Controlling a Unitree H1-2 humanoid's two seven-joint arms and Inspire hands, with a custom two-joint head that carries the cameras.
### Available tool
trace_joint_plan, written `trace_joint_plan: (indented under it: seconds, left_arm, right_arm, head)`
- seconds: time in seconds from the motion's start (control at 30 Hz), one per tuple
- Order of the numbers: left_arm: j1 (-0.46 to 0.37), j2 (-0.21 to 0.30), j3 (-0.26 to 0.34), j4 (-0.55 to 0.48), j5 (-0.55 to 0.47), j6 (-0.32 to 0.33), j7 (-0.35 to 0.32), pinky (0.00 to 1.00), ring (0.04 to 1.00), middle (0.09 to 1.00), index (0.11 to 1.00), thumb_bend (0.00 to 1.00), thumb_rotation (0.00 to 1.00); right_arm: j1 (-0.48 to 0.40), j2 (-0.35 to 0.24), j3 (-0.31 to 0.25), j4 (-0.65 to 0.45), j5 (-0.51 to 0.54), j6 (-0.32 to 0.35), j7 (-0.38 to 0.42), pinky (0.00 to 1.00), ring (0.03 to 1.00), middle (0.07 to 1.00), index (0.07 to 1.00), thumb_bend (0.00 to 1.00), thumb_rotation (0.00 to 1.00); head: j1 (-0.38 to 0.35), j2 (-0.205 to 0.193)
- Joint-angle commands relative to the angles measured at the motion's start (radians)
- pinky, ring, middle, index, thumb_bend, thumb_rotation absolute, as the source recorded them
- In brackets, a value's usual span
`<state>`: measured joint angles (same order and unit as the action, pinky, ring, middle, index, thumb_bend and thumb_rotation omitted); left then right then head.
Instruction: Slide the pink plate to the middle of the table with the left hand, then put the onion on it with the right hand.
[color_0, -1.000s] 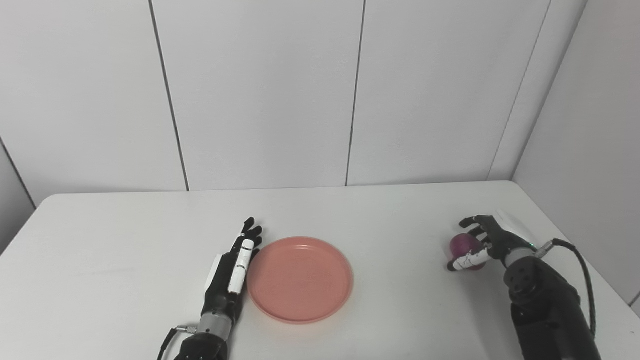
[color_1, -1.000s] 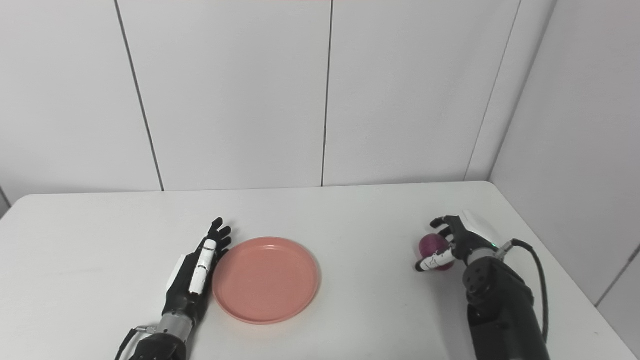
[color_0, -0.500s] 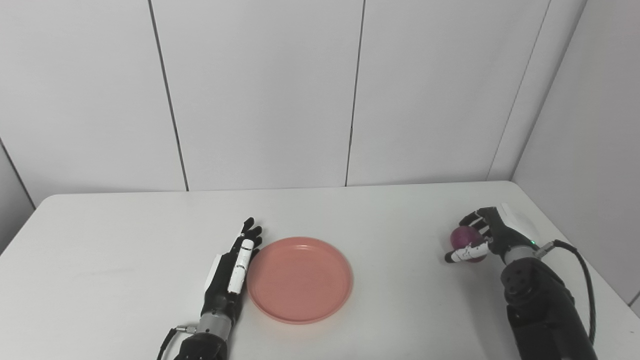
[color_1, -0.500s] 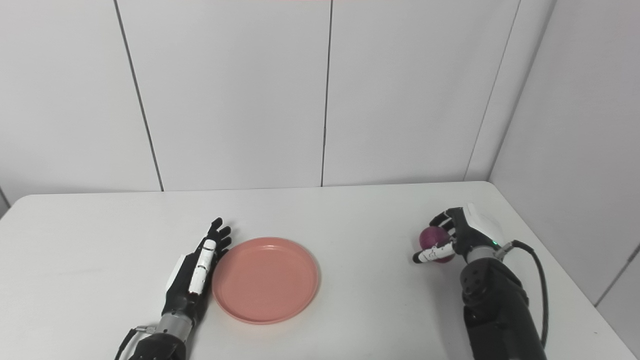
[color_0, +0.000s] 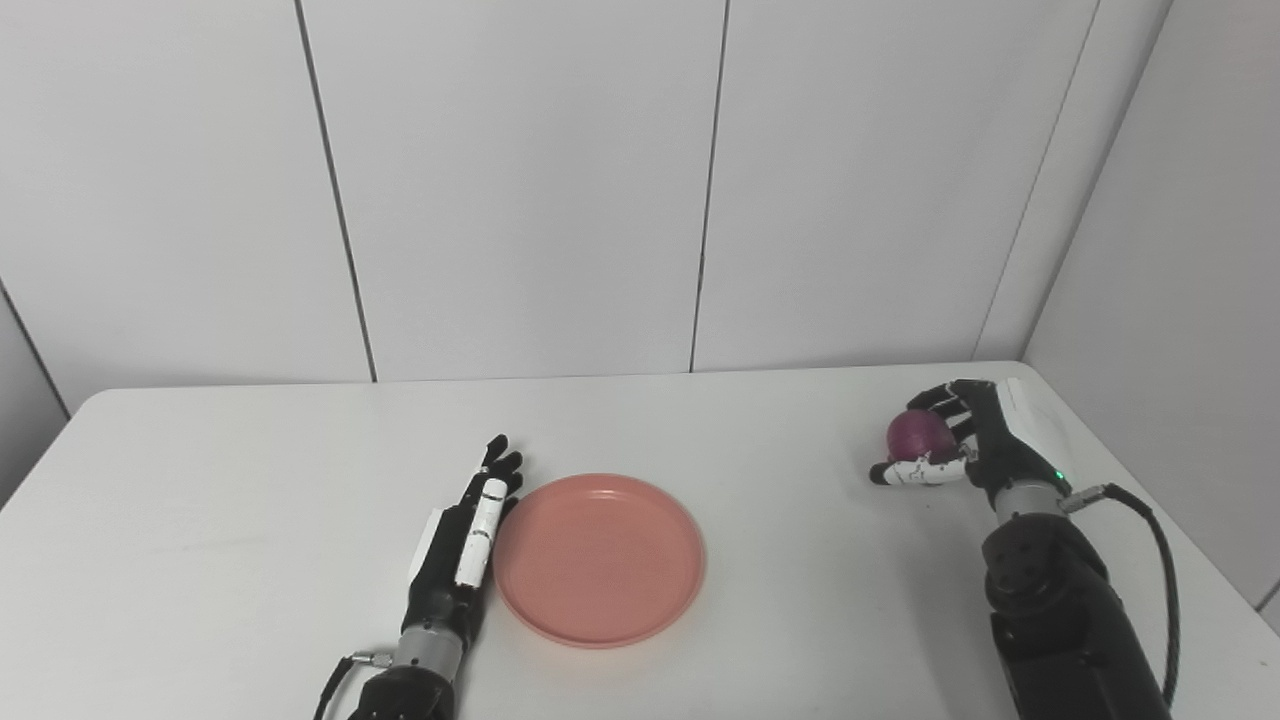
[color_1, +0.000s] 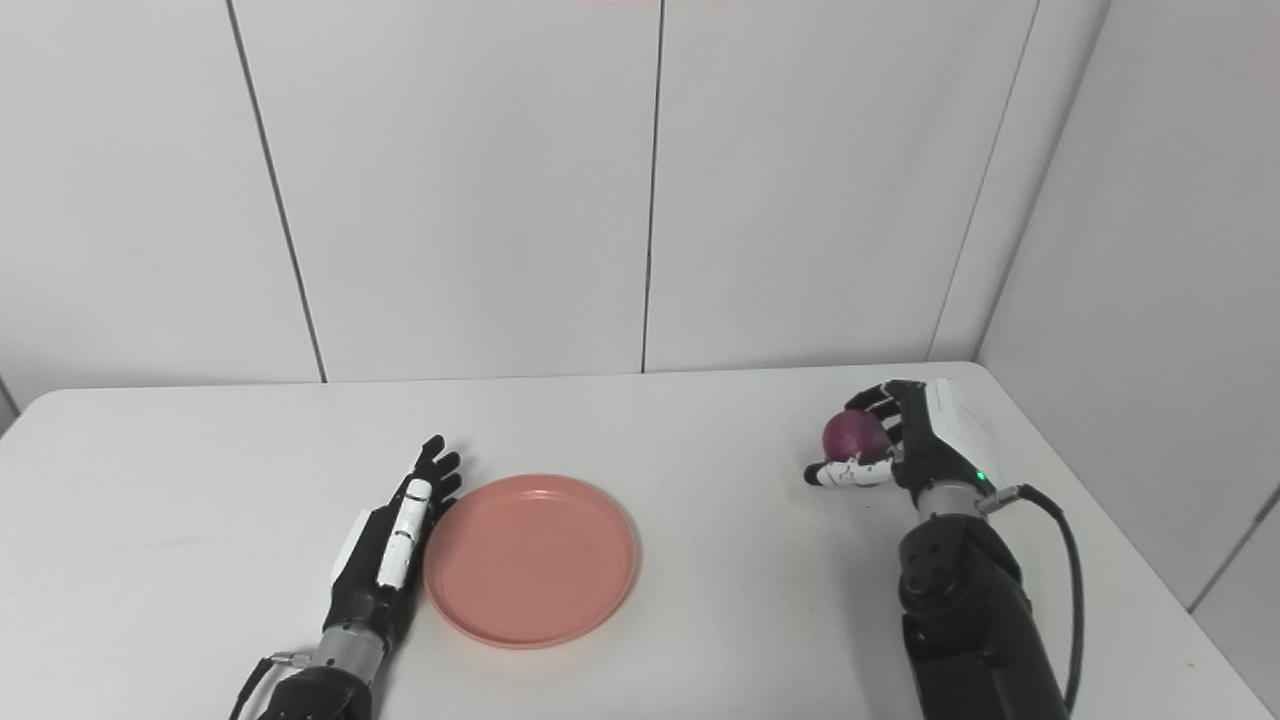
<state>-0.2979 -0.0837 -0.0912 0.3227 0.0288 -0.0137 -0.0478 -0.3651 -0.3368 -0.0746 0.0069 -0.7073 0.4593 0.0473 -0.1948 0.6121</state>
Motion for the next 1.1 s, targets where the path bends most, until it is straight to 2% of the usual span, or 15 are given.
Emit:
trace_joint_plan:
  seconds: [0.0,0.13,0.17,0.27,0.47,0.57,0.63,0.73,1.07]
  left_arm:
    - [-0.027,-0.002,0.0,-0.008,0.007,0.019,0.007,0.95,0.952,0.957,0.965,0.5,1.0]
    - [-0.025,-0.009,-0.002,-0.008,0.012,0.016,0.017,0.94,0.945,0.95,0.954,0.5,1.0]
    - [-0.025,-0.011,-0.003,-0.008,0.014,0.018,0.02,0.94,0.945,0.951,0.954,0.5,1.0]
    - [-0.025,-0.014,-0.005,-0.006,0.015,0.019,0.023,0.95,0.947,0.953,0.958,0.5,1.0]
    - [-0.03,-0.016,-0.01,0.008,0.036,0.005,0.047,0.93,0.942,0.95,0.953,0.5,1.0]
    - [-0.029,-0.016,-0.01,0.012,0.05,-0.005,0.06,0.92,0.928,0.938,0.939,0.51,1.0]
    - [-0.029,-0.015,-0.009,0.012,0.055,-0.007,0.063,0.91,0.923,0.931,0.933,0.51,1.0]
    - [-0.029,-0.016,-0.003,0.018,0.05,-0.011,0.063,0.92,0.925,0.932,0.935,0.52,1.0]
    - [-0.037,-0.01,0.0,0.039,0.054,-0.032,0.065,0.92,0.937,0.947,0.946,0.53,1.0]
  right_arm:
    - [-0.036,0.001,0.011,-0.053,0.016,-0.054,-0.047,0.22,0.381,0.485,0.514,0.51,0.0]
    - [-0.021,0.022,0.045,-0.069,0.061,-0.119,-0.08,0.17,0.34,0.444,0.534,0.5,0.0]
    - [-0.015,0.03,0.055,-0.063,0.081,-0.158,-0.09,0.17,0.338,0.442,0.534,0.5,0.0]
    - [-0.002,0.042,0.082,-0.047,0.118,-0.233,-0.111,0.23,0.359,0.468,0.536,0.51,0.0]
    - [0.016,0.079,0.137,-0.041,0.174,-0.289,-0.097,0.21,0.354,0.463,0.535,0.51,0.0]
    - [0.022,0.092,0.167,-0.047,0.174,-0.303,-0.101,0.19,0.346,0.451,0.535,0.5,0.0]
    - [0.028,0.106,0.192,-0.061,0.172,-0.3,-0.091,0.15,0.394,0.49,0.492,0.51,0.0]
    - [0.036,0.116,0.224,-0.074,0.173,-0.296,-0.078,0.14,0.408,0.496,0.485,0.51,0.0]
    - [0.042,0.143,0.289,-0.095,0.179,-0.318,-0.065,0.13,0.401,0.501,0.484,0.51,0.0]
  head:
    - [0.009,-0.001]
    - [0.028,-0.005]
    - [0.041,-0.005]
    - [0.057,-0.007]
    - [0.079,-0.012]
    - [0.084,-0.013]
    - [0.094,-0.014]
    - [0.1,-0.014]
    - [0.12,-0.016]
